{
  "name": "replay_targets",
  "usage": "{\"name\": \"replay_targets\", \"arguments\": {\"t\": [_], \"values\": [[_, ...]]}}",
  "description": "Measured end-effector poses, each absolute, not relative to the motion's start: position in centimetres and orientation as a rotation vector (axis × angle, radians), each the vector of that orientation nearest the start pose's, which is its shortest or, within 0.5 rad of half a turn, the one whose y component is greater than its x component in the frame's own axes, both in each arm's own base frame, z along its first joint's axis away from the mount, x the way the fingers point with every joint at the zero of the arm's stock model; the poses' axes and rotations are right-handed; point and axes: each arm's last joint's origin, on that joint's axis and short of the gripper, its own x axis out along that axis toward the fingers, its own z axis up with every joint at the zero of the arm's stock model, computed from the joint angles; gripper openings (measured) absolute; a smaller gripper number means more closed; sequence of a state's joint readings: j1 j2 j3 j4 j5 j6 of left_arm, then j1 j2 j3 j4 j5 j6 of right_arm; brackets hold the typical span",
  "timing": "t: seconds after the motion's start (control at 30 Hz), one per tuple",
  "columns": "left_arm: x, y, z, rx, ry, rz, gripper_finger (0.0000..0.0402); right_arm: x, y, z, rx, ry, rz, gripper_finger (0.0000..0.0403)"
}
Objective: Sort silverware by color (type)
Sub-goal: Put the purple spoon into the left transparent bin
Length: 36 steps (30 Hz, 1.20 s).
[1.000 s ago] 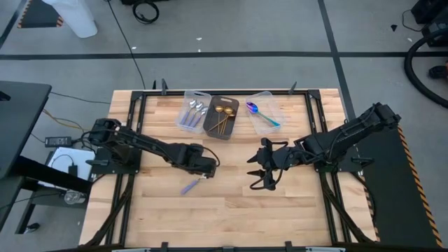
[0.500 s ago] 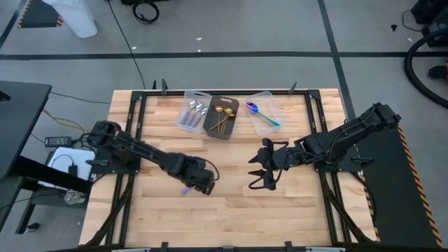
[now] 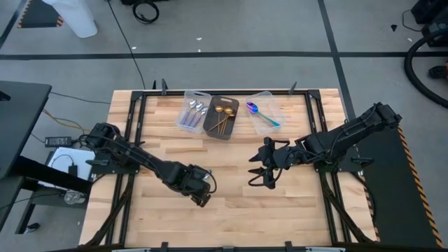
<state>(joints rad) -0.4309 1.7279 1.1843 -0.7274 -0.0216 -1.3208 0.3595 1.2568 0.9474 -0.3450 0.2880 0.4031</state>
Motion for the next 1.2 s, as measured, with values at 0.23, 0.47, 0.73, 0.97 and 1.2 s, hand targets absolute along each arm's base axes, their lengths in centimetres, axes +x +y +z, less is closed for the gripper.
{"name": "replay_targets", "arguments": {"t": [0.23,0.47,0.73,0.97,1.2], "values": [[30.1,-13.7,19.7,-0.761,1.221,0.468,0.0201,25.2,8.4,27.9,0.184,0.603,-0.117,0.0202],[29.7,-14.5,19.7,-0.678,1.216,0.435,0.0201,25.2,8.4,27.9,0.184,0.603,-0.118,0.0201],[29.4,-15.3,19.7,-0.671,1.219,0.409,0.0201,25.2,8.4,27.9,0.188,0.605,-0.114,0.0199],[29.3,-15.4,19.7,-0.710,1.280,0.362,0.0201,25.2,8.4,27.9,0.197,0.605,-0.117,0.0199],[29.2,-15.2,19.7,-0.694,1.324,0.329,0.0201,25.2,8.4,27.9,0.195,0.603,-0.122,0.0199]]}}
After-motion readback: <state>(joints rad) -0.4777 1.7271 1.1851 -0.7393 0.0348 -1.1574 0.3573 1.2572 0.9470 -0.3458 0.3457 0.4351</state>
